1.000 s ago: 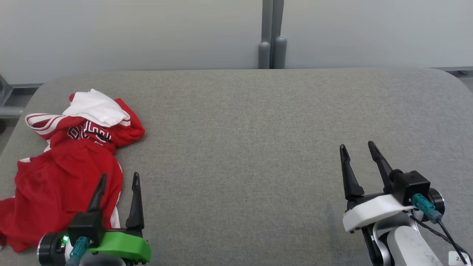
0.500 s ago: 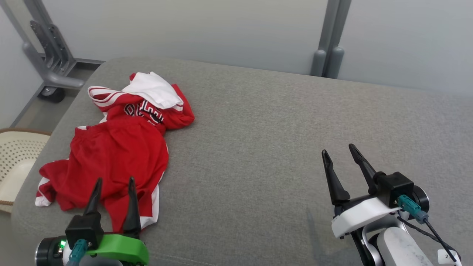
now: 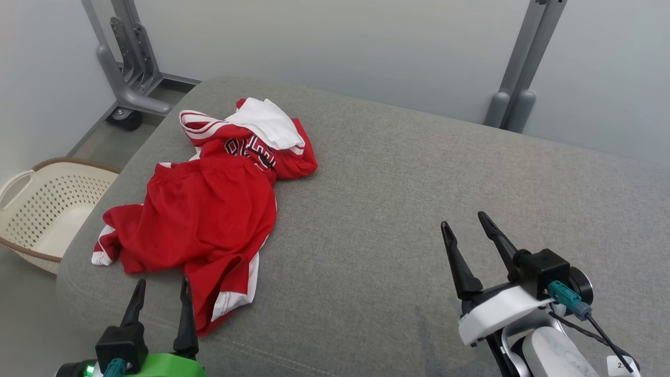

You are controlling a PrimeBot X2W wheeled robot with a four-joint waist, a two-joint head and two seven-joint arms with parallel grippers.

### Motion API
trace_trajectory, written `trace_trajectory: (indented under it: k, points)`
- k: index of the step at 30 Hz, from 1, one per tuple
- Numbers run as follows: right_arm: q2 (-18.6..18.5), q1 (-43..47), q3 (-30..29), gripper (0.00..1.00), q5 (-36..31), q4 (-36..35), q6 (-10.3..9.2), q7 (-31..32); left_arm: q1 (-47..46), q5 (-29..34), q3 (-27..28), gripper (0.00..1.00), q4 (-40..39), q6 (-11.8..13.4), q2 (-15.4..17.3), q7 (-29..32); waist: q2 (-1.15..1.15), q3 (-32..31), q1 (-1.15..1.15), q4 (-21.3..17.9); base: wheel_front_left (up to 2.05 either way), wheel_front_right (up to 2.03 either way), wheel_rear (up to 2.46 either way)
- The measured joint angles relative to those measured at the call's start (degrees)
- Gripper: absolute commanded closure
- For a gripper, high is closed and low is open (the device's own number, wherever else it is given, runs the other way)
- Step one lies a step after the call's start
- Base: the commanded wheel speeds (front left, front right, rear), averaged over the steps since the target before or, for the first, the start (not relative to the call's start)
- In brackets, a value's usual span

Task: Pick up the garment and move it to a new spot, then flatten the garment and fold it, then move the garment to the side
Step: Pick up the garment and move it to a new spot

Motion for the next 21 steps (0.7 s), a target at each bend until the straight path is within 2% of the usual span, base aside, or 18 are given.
trace_trajectory:
  k: [15, 21]
  points:
    - [-0.1, -0.7, -0.1, 0.0, -1.1, 0.1, -0.15, 0.0, -2.9, -0.5, -3.7, 0.0, 7.8, -3.8, 0.1, 1.9, 0.0, 2.5, 0.0, -4.3, 0.0, 0.0, 0.0]
    - [-1.0, -2.1, -0.1, 0.0, -1.5, 0.1, -0.13, 0.0, -7.1, -0.5, -3.5, 0.0, 12.5, -4.3, 0.6, 3.9, 0.0, 4.5, 0.0, -6.0, 0.0, 0.0, 0.0]
